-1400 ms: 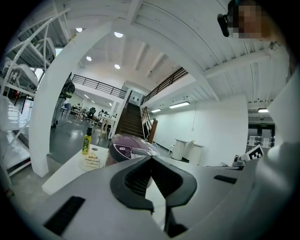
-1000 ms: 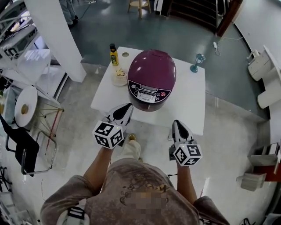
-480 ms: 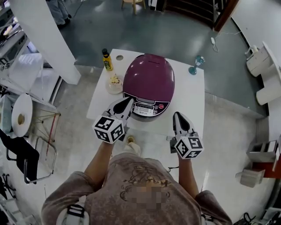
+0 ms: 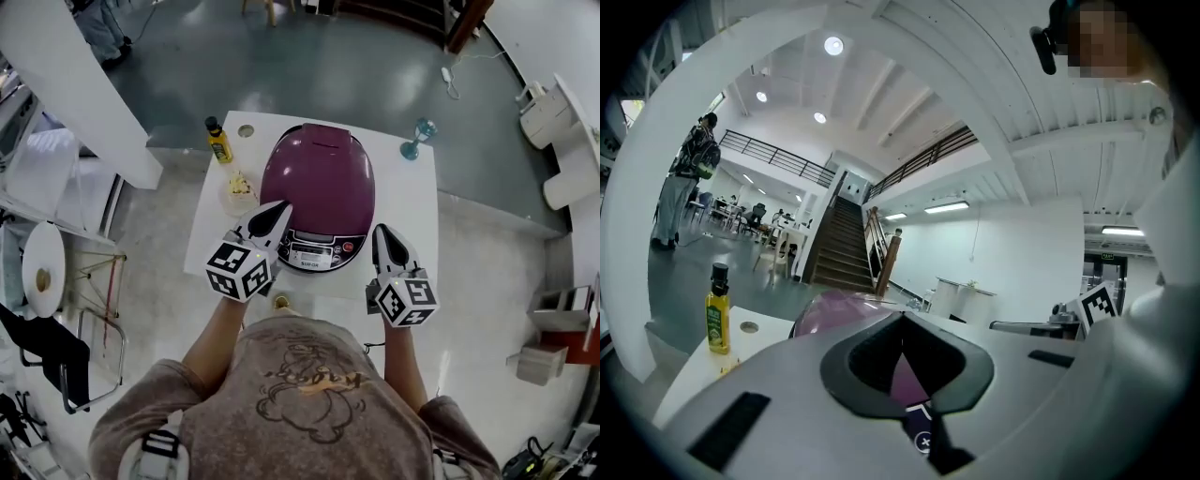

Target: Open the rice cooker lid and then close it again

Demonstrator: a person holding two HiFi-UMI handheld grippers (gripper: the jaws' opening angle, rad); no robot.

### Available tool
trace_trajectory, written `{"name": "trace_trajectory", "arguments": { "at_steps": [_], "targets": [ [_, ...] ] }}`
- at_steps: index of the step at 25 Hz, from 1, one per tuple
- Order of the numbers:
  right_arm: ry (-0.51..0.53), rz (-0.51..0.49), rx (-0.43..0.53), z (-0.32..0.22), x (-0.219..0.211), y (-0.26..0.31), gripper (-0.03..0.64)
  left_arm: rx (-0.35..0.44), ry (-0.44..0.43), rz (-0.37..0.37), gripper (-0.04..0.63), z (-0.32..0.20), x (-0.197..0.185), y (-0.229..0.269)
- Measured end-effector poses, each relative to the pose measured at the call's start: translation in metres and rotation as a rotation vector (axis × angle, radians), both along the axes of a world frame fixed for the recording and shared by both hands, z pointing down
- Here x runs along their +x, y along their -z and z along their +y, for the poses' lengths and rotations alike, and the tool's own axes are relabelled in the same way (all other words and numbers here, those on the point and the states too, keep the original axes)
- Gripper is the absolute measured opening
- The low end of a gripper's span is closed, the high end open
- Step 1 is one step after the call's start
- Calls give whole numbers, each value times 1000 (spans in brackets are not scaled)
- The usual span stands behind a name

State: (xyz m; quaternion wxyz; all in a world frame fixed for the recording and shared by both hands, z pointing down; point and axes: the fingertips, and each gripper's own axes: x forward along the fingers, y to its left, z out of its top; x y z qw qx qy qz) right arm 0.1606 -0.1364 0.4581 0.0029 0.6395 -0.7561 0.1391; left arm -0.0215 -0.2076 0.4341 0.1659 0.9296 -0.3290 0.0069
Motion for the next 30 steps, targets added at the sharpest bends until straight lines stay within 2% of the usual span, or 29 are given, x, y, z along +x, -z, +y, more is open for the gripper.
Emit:
{"name": "trace_trajectory", "arguments": {
  "at_steps": [6, 11, 22, 30],
  "targets": [
    [7, 16, 3, -20, 1, -2, 2, -19, -24, -5, 21, -7, 2, -3],
    [49, 15, 1, -30, 4, -2, 3, -30, -3, -24, 21, -10, 4, -4],
    [253, 28, 8, -47, -4, -6, 3, -70, 28, -75, 21, 3, 11, -9],
    [375, 45, 5, -56, -18, -10, 3, -106, 26, -164, 21, 14, 13, -23]
  ]
}}
